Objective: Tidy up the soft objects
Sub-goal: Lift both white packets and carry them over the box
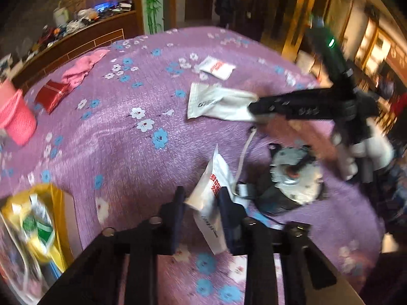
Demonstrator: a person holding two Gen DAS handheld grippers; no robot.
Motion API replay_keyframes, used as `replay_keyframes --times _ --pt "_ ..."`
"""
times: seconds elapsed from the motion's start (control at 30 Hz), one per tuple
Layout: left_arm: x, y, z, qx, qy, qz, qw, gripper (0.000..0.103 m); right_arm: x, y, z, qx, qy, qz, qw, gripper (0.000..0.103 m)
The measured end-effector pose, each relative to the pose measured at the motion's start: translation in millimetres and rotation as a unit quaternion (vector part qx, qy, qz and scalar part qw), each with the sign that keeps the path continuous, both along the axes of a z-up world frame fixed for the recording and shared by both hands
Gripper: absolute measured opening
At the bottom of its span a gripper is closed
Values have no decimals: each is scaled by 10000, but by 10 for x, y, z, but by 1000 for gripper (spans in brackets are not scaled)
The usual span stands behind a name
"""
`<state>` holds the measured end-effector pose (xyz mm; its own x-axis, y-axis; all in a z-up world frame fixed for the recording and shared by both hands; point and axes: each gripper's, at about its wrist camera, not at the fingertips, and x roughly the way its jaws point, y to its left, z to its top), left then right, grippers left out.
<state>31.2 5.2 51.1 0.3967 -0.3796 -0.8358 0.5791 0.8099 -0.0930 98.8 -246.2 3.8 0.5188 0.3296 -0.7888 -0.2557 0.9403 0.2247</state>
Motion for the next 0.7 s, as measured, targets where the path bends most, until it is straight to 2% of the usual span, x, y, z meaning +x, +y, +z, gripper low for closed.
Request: replay_keyframes --times 0.03,0.07,0.1,0.2,0.27,0.3,0.37,0.43,0.47,0.53,0.57,0.6,0.7 --pt "-39 30 11 -67 19 39 10000 23 6 16 -14 -40 -9 -8 10000 40" --pt "-58 36 4 -72 35 74 9999 24 10 36 -21 -150 -22 -38 9999 57" --pt "-50 34 -13 -44 43 137 9999 26 12 68 -7 -283 -88 -47 9995 64" --pt "55 76 -52 -142 209 364 9990 33 9 157 100 -515 -250 13 9984 73" --pt "140 52 -115 -49 235 431 9988 47 45 248 153 -711 -324 154 9968 83" --pt "172 19 -165 -20 309 435 9986 50 92 330 151 -901 -319 313 9949 87" --pt "235 -79 -285 42 474 421 9980 60 208 496 97 -1318 -258 606 9891 87" --pt "271 -149 -325 -1 429 490 9979 60 341 648 8 -1446 -43 965 9848 87" --pt "300 -154 -328 -53 498 523 9974 55 386 669 -13 -1414 13 997 9849 87" --pt "325 -118 -301 -340 579 655 9956 40 453 676 -53 -1293 238 995 9863 74" --pt "316 -99 -276 -429 548 688 9952 21 444 674 -50 -1237 270 995 9870 50" --pt "298 -71 -244 -701 643 603 9936 20 419 654 -27 -1232 245 913 9879 42" --pt "164 -75 -124 -912 498 511 9933 8 323 506 17 -707 365 784 9937 39"
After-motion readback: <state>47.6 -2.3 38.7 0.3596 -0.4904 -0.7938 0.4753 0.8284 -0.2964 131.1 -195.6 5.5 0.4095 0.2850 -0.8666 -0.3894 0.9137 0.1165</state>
